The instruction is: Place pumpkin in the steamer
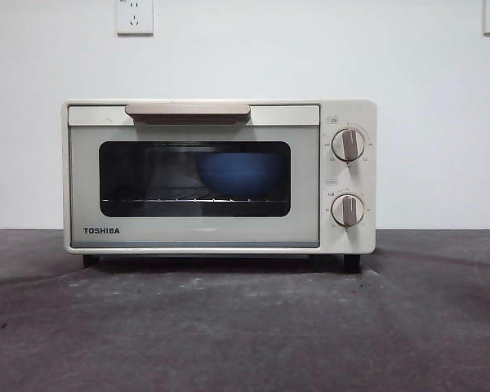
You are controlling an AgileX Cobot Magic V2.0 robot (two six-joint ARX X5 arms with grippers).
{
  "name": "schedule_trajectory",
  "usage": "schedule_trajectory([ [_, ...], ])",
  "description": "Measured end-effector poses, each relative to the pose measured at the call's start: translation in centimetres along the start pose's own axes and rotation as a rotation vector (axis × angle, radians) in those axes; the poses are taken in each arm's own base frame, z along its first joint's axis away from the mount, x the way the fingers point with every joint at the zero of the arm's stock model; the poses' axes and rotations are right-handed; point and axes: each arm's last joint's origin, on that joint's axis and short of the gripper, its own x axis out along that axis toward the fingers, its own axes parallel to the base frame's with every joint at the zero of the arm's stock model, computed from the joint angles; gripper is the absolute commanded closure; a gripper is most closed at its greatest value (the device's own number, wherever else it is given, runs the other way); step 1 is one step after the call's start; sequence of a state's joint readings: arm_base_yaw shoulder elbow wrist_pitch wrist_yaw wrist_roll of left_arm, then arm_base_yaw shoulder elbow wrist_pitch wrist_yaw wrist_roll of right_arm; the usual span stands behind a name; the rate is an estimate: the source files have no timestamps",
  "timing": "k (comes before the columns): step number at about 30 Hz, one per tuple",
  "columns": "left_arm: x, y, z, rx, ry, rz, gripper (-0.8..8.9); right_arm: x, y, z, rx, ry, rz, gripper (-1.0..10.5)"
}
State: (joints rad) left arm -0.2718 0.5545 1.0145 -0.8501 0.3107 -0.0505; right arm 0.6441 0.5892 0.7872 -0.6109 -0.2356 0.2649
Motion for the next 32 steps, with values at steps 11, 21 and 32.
schedule_trajectory([
  [11,4.9,3.0,-8.1,0.052,-0.297,0.084,7.98,0.0,0.0,0.0,0.0,-0.002,0.0,9.3],
  [21,8.1,6.2,-16.4,-0.037,-0.341,0.306,7.98,0.0,0.0,0.0,0.0,-0.002,0.0,9.3],
  [32,7.6,7.1,-17.9,-0.089,-0.387,0.602,7.98,0.0,0.0,0.0,0.0,-0.002,0.0,9.3],
])
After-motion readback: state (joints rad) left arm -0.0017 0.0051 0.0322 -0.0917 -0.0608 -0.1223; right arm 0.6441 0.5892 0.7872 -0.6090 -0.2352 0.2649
